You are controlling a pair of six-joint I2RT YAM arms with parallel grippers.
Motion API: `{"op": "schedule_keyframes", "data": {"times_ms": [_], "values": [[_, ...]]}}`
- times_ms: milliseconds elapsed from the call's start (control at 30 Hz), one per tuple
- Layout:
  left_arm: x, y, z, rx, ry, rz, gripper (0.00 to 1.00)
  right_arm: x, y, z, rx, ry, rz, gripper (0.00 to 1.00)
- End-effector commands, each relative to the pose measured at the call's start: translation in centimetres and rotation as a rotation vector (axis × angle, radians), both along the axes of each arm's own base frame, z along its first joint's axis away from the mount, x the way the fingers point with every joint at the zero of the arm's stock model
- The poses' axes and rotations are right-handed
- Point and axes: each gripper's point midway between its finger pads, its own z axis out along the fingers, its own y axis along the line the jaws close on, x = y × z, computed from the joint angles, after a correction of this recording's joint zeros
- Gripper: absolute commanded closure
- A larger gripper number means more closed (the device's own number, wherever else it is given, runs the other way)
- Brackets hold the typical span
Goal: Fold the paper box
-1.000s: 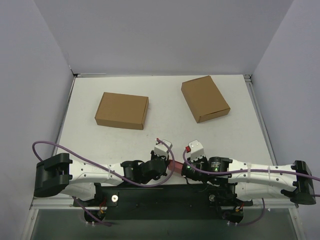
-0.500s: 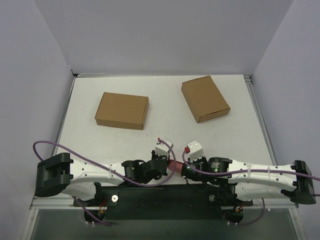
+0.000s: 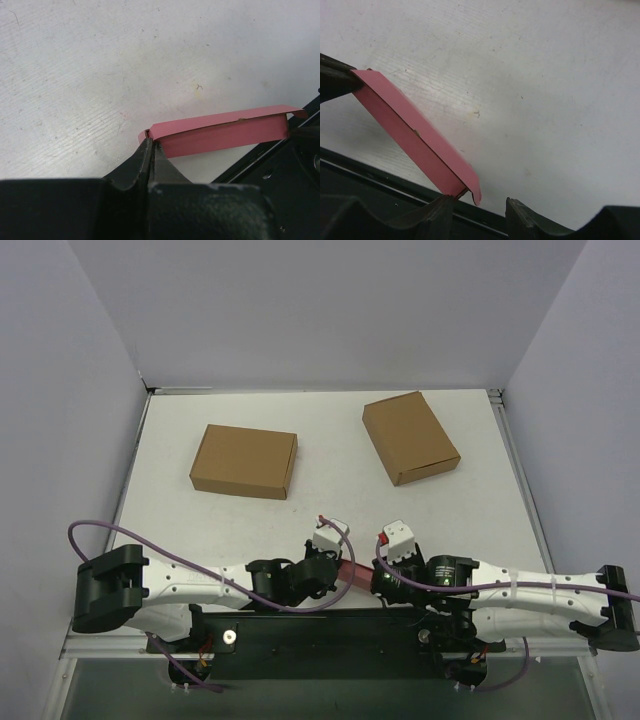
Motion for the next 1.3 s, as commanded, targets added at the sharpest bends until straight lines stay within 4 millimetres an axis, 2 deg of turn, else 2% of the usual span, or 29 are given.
{"op": "schedule_keyframes", "data": {"times_ms": [0,67,267,867,1033,1133,1200,1233,1267], "values": [[-2.5,4.3,-6.1,0.289,0.099,-0.081,1.00,-0.2,-1.1,0.7,-0.024,-0.005,-0.012,0.58],[-2.4,4.4,-6.2,0.291,0.100,-0.080,1.00,-0.3,-1.2,0.7,-0.026,-0.002,-0.007,0.66],[-2.5,4.4,-6.1,0.286,0.100,-0.081,1.00,-0.1,-1.4,0.7,-0.043,-0.014,-0.007,0.77],[-2.5,3.8,-6.2,0.288,0.100,-0.098,1.00,0.8,-0.3,0.8,-0.071,-0.053,0.014,0.73],[-2.5,4.0,-6.2,0.294,0.101,-0.096,1.00,0.9,-0.3,0.6,-0.078,-0.052,0.011,0.75],[-2.5,4.1,-6.2,0.292,0.100,-0.093,1.00,0.8,-0.4,0.3,-0.081,-0.044,0.013,0.82],[-2.5,4.1,-6.1,0.291,0.099,-0.091,1.00,0.7,-0.3,0.3,-0.072,-0.035,0.009,0.91],[-2.5,4.1,-6.1,0.290,0.100,-0.090,1.00,0.7,-0.3,0.3,-0.066,-0.030,0.005,0.99],[-2.5,4.1,-6.2,0.290,0.099,-0.090,1.00,0.5,-0.3,0.3,-0.060,-0.023,0.004,1.00]]}}
